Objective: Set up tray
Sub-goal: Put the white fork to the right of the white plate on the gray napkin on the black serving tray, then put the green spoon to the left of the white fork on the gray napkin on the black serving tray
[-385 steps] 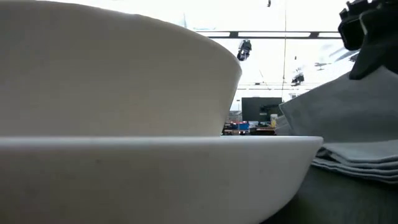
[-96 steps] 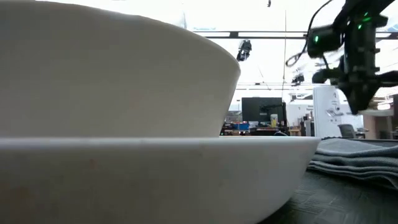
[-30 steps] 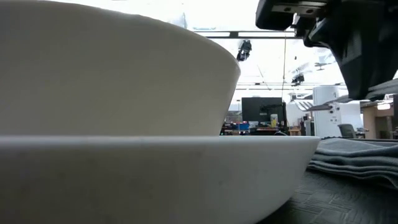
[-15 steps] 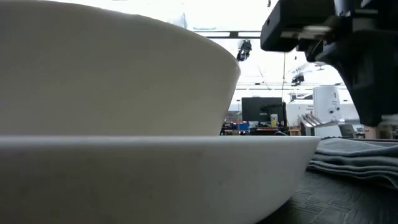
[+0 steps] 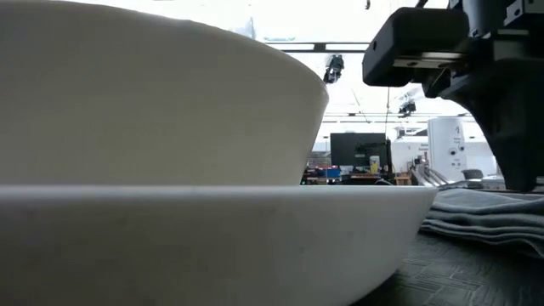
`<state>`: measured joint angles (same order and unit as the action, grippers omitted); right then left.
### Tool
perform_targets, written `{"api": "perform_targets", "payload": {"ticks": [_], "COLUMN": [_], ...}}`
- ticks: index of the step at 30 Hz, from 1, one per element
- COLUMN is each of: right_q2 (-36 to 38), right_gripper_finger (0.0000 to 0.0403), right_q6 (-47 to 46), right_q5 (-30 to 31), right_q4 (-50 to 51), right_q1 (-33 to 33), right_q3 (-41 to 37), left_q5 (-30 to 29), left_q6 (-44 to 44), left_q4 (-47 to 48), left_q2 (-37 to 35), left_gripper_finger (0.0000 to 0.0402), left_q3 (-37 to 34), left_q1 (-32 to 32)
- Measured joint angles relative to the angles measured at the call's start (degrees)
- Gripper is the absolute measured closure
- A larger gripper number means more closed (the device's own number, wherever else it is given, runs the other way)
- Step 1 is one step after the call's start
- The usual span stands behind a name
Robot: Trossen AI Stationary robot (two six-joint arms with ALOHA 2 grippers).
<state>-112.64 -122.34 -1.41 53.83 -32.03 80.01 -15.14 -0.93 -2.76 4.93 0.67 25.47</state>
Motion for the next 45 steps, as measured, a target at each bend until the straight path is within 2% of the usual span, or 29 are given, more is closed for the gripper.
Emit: {"api": "perform_targets", "payload": {"ticks": [12, 22, 45], "right_q2": [0.0, 0.0, 0.1], "right_gripper_finger": [0.0385, 0.0369, 0.0279], "right_q6": [-0.7, -0.7, -0.3], "right_q5": [-0.1, -0.2, -3.8], "right_q4": [-2.2, -2.7, -2.9], "right_q1": [0.0, 0.0, 0.0], "right_q3": [-1.6, -1.6, -1.6], "left_q5": [0.0, 0.0, 0.0], "left_q6": [0.0, 0.0, 0.0], "left_q4": [0.0, 0.0, 0.0], "left_q2": [0.0, 0.0, 0.0], "left_gripper_finger": [0.0178, 0.0178, 0.0178], "left_q3": [0.0, 0.0, 0.0], "left_q1": [0.0, 0.0, 0.0]}}
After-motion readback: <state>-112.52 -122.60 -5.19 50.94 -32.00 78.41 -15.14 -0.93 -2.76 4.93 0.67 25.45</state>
